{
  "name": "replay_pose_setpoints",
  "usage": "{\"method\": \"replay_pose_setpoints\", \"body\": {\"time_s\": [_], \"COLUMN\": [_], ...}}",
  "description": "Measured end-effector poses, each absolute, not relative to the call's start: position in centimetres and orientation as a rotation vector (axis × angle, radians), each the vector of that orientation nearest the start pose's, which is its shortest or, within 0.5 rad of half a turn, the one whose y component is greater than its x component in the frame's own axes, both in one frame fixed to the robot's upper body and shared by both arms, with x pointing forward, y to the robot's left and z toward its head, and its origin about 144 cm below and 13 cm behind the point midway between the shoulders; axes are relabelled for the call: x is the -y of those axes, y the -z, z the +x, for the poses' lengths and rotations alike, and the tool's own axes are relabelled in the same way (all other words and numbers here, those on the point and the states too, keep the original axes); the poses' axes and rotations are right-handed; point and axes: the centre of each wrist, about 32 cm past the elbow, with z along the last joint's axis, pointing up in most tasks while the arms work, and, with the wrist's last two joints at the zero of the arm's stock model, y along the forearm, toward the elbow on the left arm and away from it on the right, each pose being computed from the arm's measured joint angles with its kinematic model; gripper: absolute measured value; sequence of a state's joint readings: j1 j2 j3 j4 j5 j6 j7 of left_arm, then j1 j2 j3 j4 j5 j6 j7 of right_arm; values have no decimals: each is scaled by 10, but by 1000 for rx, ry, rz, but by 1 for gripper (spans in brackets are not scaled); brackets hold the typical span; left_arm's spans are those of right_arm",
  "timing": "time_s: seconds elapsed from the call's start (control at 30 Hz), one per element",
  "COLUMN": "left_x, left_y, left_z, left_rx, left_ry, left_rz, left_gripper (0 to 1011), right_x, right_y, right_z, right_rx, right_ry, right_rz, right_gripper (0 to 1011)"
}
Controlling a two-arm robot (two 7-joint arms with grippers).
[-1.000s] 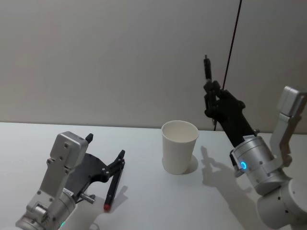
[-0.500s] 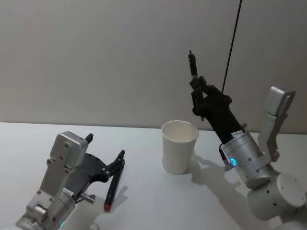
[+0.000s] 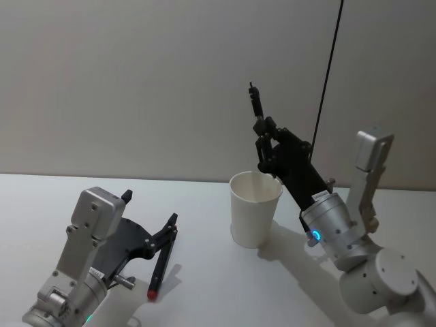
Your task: Place the pen into the pen holder.
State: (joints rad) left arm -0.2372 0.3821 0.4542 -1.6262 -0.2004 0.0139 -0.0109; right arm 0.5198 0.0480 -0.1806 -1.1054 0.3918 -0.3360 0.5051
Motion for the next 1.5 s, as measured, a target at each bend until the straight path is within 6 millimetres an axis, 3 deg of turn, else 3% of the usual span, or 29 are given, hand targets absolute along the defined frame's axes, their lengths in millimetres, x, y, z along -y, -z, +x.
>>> {"method": "replay_pose_setpoints", "body": {"time_s": [1.5], "left_x": [-198], "left_y": [-1204], "left_z": [492], "left_rx": [268], "left_ry": [-1124], "left_rz": [61], "left_gripper": [1002], "right_x": [177], "right_y": [-1167], "right_z": [608], "right_rx": [141], "right_ry": [999], "right_rz": [364], "right_gripper": [146]}}
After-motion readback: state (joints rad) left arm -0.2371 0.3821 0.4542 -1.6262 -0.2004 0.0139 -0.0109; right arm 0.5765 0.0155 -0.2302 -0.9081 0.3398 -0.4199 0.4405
